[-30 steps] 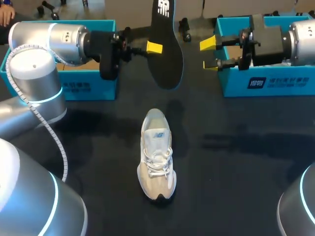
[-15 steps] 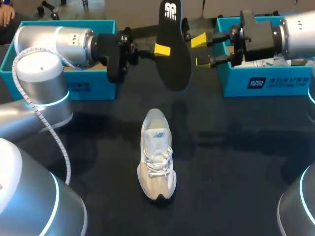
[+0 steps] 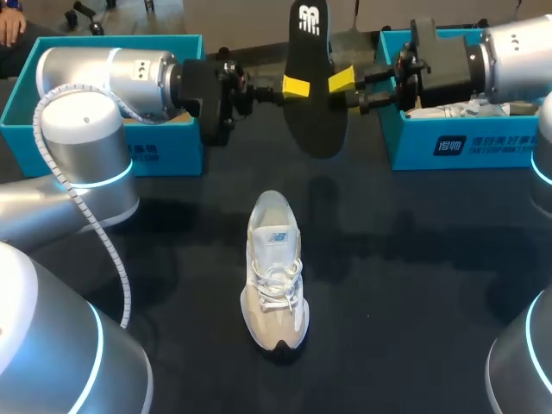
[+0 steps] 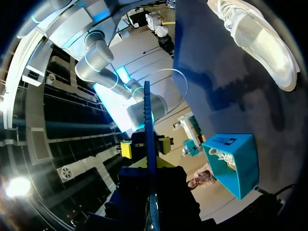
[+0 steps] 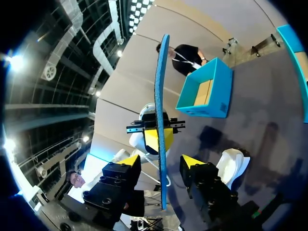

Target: Take the shoe out of the shoebox, open the shoe tongue, remove and reinsert the insole, then place the shoe into the shoebox

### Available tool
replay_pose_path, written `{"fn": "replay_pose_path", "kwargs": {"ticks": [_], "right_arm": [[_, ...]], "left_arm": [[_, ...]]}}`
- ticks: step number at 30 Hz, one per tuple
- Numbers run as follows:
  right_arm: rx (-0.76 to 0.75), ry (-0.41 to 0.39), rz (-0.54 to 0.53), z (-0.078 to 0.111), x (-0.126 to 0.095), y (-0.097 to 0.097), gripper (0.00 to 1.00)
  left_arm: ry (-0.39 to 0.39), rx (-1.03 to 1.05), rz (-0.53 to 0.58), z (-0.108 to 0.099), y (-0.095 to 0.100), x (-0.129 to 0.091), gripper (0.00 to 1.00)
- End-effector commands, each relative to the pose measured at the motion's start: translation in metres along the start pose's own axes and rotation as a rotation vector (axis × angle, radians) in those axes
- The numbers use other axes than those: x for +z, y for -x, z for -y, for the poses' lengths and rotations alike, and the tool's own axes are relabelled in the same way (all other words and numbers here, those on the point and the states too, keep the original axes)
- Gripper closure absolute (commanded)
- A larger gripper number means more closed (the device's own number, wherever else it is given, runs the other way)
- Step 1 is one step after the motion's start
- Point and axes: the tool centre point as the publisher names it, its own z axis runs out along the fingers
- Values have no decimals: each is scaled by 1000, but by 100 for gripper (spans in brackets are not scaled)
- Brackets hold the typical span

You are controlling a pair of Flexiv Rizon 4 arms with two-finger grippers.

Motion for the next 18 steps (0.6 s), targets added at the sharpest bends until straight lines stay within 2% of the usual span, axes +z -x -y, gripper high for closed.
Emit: {"fn": "replay_pose_path", "kwargs": {"ticks": [1, 18], "right_arm": [[2, 0, -2, -1, 5, 1, 53], [6, 2, -15, -2, 7, 2, 67]], "left_arm": [[1, 1, 7, -1, -3, 7, 100], [9, -3, 26, -6, -2, 16, 100]]}}
